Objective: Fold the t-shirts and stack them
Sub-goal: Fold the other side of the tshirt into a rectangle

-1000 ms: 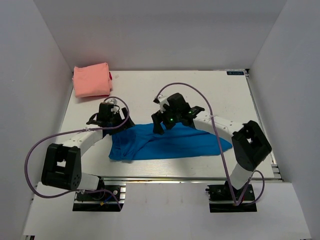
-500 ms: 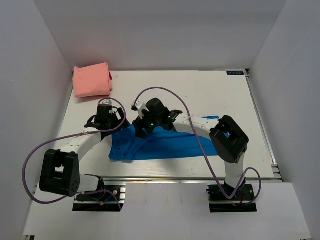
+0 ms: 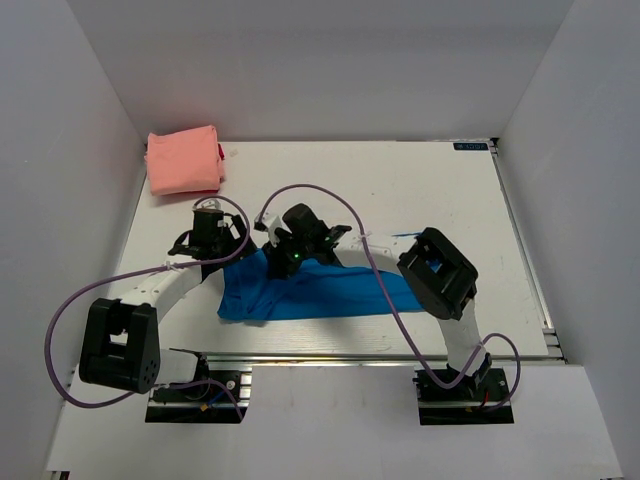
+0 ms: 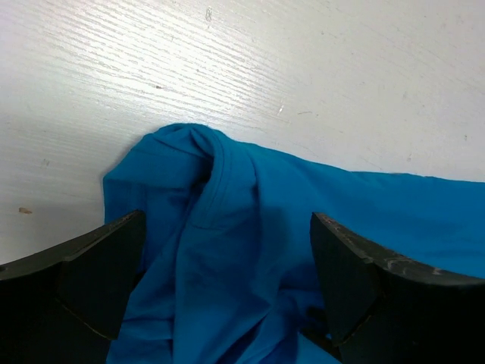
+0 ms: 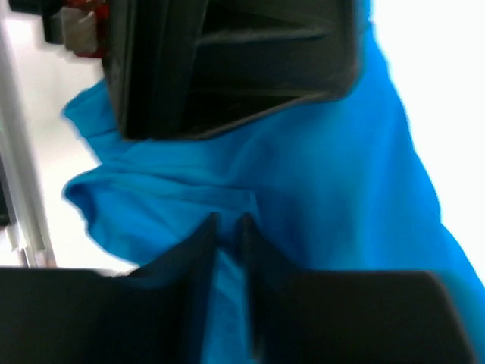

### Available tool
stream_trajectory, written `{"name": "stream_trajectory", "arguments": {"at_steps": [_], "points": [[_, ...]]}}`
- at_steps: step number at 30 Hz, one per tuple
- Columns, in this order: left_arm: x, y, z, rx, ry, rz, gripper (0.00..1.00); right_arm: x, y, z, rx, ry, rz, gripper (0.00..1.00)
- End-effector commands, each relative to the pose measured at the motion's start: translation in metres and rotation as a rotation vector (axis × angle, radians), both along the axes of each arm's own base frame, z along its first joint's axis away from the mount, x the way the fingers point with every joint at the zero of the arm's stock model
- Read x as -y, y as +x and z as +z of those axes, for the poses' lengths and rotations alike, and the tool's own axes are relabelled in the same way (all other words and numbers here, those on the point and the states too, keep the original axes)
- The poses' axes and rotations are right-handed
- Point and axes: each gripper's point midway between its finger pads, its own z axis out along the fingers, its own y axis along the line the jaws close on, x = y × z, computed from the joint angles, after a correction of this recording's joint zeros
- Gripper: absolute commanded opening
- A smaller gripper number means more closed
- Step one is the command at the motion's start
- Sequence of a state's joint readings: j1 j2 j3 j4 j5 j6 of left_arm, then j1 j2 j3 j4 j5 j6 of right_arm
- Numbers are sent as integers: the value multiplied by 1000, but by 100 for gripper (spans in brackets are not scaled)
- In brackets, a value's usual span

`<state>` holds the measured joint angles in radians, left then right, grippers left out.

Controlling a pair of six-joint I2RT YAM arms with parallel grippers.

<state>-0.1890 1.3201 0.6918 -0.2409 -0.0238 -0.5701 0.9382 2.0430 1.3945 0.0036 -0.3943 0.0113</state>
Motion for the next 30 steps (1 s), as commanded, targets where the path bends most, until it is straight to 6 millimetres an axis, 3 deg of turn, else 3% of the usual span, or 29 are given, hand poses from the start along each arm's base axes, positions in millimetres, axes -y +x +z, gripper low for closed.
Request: {"name": "stream_trajectory", "arguments": {"at_steps": [1, 2, 4, 6, 7, 12, 16, 21, 23, 24, 25, 26, 27, 30], "points": [[-6, 3, 7, 20, 14, 32, 100, -5, -22, 27, -36, 87, 94, 18], [-8, 2, 6, 12, 22, 39, 100, 3, -33, 21, -65, 74, 108, 13], [-9, 0, 5, 12, 22, 39, 100, 8, -40, 38, -52, 100, 120, 0], [-9, 0, 5, 12, 22, 39, 100, 24, -47, 24, -78, 62, 89, 0], [-9, -1, 5, 13, 30, 31, 100, 29, -50, 32, -65, 76, 85, 0], [-9, -2, 11, 35, 25, 31, 100, 49, -52, 27, -41, 50, 25, 0], [-11, -7, 8, 23, 34, 24, 100, 69, -62, 11, -72, 3, -21, 1], [-10, -5, 12, 44, 30, 25, 94, 85, -65, 9, -66, -14, -72, 8], [-12, -6, 11, 36, 38, 31, 88, 93, -66, 10, -60, -22, -103, 21], [-13, -9, 6, 26, 48, 23, 86, 97, -57, 10, -35, -33, -151, 44], [-13, -7, 8, 35, 46, 23, 85, 98, -56, 12, -29, -32, -160, 49], [-11, -6, 9, 44, 37, 17, 85, 98, -56, 13, -33, -33, -168, 60], [-8, -6, 9, 44, 34, -6, 83, 98, -53, 16, -18, -29, -182, 67], [-1, -10, 8, 54, 18, -68, 74, 91, -47, 28, -9, -3, -198, 70]]}}
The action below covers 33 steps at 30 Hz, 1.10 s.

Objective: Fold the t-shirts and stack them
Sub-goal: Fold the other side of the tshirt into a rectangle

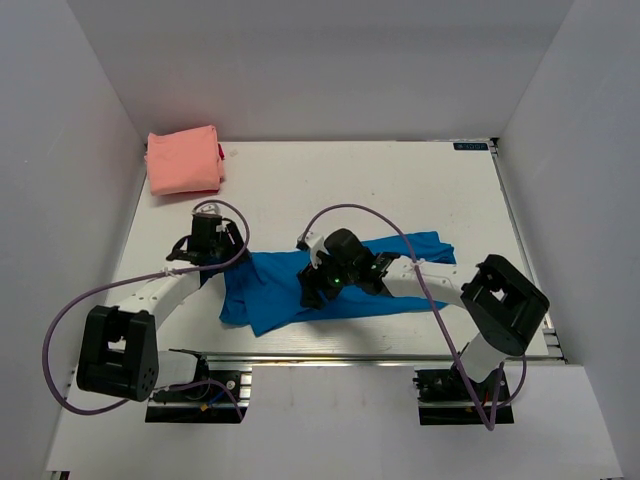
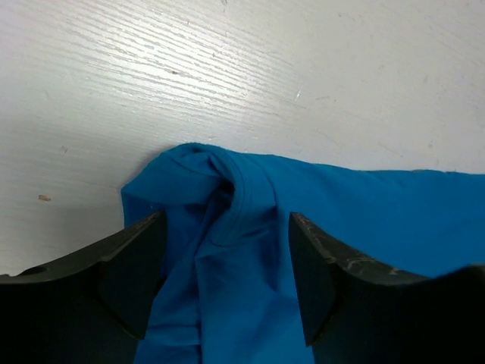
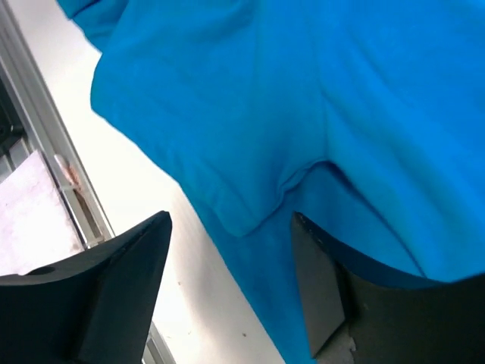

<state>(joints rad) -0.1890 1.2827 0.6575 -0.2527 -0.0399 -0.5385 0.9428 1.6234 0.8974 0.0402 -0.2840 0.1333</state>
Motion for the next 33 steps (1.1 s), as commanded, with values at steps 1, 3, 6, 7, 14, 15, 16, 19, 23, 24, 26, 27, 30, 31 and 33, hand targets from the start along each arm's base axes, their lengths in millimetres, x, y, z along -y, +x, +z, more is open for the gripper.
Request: {"name": "stream_trajectory", "arguments": {"at_steps": [1, 3, 6, 7, 14, 15, 16, 19, 23, 24, 26, 27, 30, 31, 33], "points": [[7, -1, 11, 64, -14, -80, 73, -11, 15, 27, 59, 58, -55, 70], [12, -3, 16, 84, -32, -110, 73, -7, 28, 32, 79, 53, -135, 70], [13, -5, 14, 115, -37, -127, 73, 4, 44, 34, 107, 31, -266, 70], [14, -6, 11, 115, -36, -139, 73, 7, 46, 36, 115, 29, -285, 70], [20, -6, 3, 97, -41, -168, 55, 52, 83, 22, 113, -57, -619, 74], [20, -4, 5, 107, -36, -175, 55, 56, 88, 21, 107, -58, -642, 74], [19, -7, -2, 89, -34, -175, 55, 65, 88, 13, 76, -89, -670, 74], [18, -7, -2, 90, -28, -168, 50, 66, 89, 9, 40, -73, -660, 74], [13, -10, -9, 64, -2, -158, 50, 72, 89, 1, 6, -80, -656, 74], [11, -10, -11, 55, 6, -152, 50, 75, 92, 0, 4, -83, -666, 74], [11, -13, -15, 45, 7, -152, 50, 77, 92, -6, -12, -93, -663, 74], [10, -14, -19, 34, 9, -152, 50, 83, 97, -9, -21, -96, -680, 74], [12, -19, -25, 12, 2, -161, 50, 80, 92, -16, -58, -101, -660, 74], [16, -20, -25, 11, -6, -177, 49, 81, 90, -21, -65, -113, -658, 74], [19, -21, -27, 14, -18, -188, 40, 84, 90, -27, -88, -119, -662, 73]]}}
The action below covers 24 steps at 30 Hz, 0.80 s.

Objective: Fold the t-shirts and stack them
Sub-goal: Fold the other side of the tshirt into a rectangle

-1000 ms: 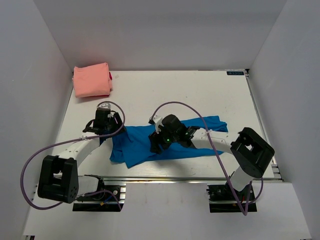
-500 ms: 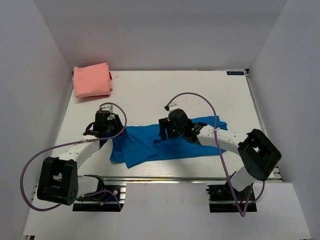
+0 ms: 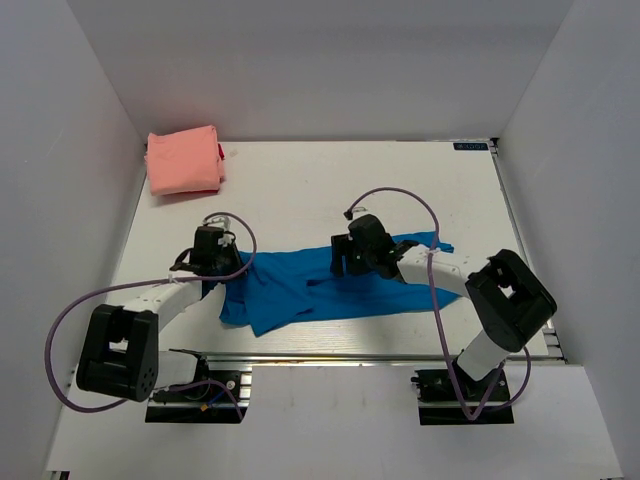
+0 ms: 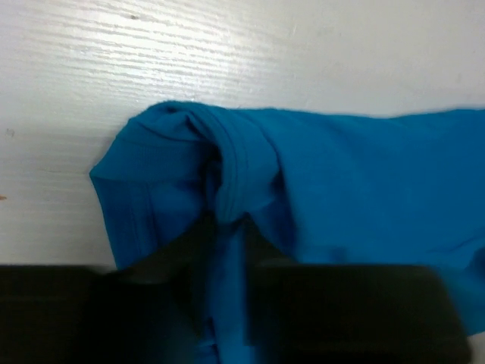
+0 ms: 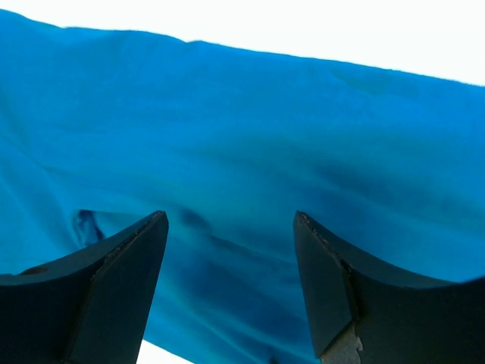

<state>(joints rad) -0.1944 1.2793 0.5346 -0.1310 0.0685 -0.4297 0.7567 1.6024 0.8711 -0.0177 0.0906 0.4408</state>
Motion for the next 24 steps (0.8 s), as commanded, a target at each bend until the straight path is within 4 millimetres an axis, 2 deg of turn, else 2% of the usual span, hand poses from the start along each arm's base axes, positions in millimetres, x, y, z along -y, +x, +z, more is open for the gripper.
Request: {"name": "stream_trajectory", "arguments": {"at_steps": [1, 2, 3, 4, 11, 16, 19, 21, 22, 24], "points": [[8, -2, 3, 18, -23, -38, 22, 1, -5, -11, -51, 11, -2, 73], [7, -4, 2, 9, -21, -38, 13, 4, -2, -16, -58, 3, -10, 73], [8, -4, 11, 30, -32, -31, 1, 3, -4, -17, -71, 8, -9, 71], [6, -7, 12, 28, -25, -24, 0, 5, -2, -18, -74, 12, -20, 71], [-8, 2, 70, 206, -38, 63, 0, 16, 2, -31, -120, -4, -78, 69], [-12, 4, 80, 213, -28, 92, 0, 22, 4, -37, -149, -2, -103, 69], [-17, 1, 76, 189, -23, 130, 0, 27, 5, -39, -162, 0, -114, 69], [-15, 5, 83, 216, -42, 140, 0, 28, 6, -39, -165, 4, -117, 69], [-12, 9, 93, 249, -61, 129, 0, 30, 7, -41, -169, 0, -120, 67], [-5, 17, 104, 283, -91, 103, 0, 23, 3, -39, -186, 34, -91, 67]]}}
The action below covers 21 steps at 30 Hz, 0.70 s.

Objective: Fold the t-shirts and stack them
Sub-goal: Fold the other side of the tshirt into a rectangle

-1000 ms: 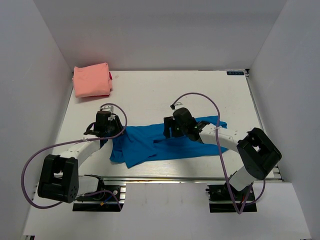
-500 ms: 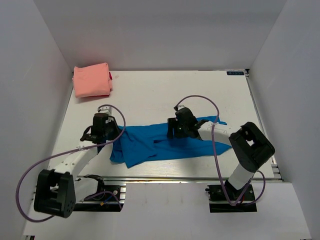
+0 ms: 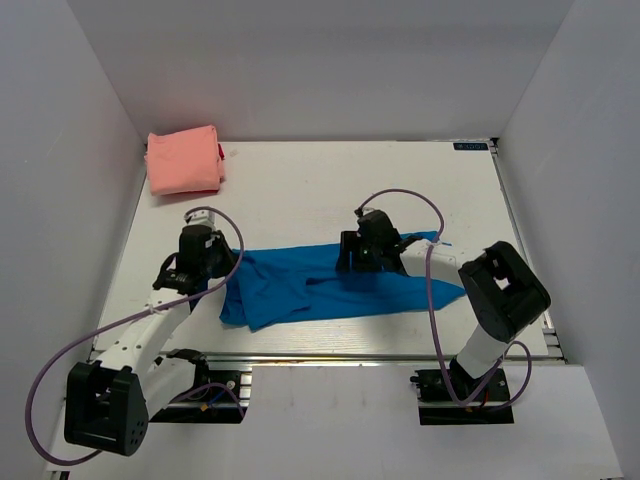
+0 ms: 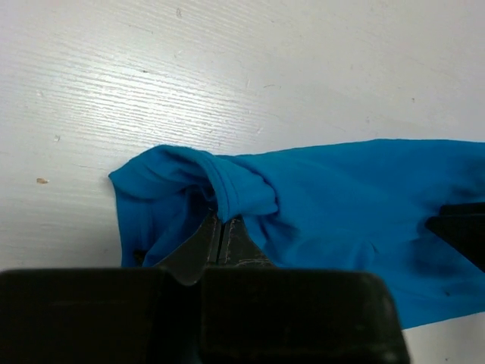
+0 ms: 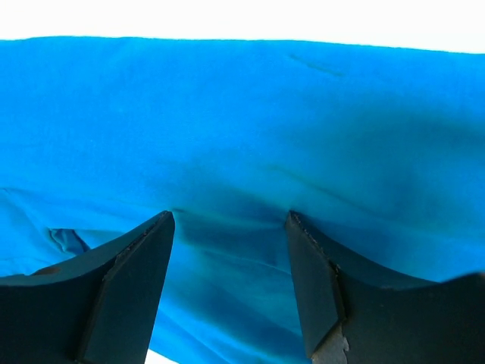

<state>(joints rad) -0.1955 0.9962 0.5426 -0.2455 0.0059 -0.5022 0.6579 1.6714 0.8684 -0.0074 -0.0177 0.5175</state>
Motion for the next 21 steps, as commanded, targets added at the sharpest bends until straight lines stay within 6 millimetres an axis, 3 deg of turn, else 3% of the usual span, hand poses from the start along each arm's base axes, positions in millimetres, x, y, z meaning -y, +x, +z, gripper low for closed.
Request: {"name": "stream_trajectory", "arguments": {"at_steps": [1, 4, 9, 14, 21], "points": [[6, 26, 46, 129, -40, -6, 0, 9, -5, -17, -52, -20, -6, 67], [6, 33, 32, 34, -17, 2, 0, 8, -6, -16, -58, -9, -1, 67], [2, 12, -14, -103, 1, 10, 0, 9, -8, -25, -82, -17, 3, 67], [-9, -8, -14, -109, 5, 72, 0, 8, -9, -29, -107, -6, 7, 67], [-19, -49, -49, -189, -10, 139, 0, 11, -6, -25, -101, -5, -4, 67]]}}
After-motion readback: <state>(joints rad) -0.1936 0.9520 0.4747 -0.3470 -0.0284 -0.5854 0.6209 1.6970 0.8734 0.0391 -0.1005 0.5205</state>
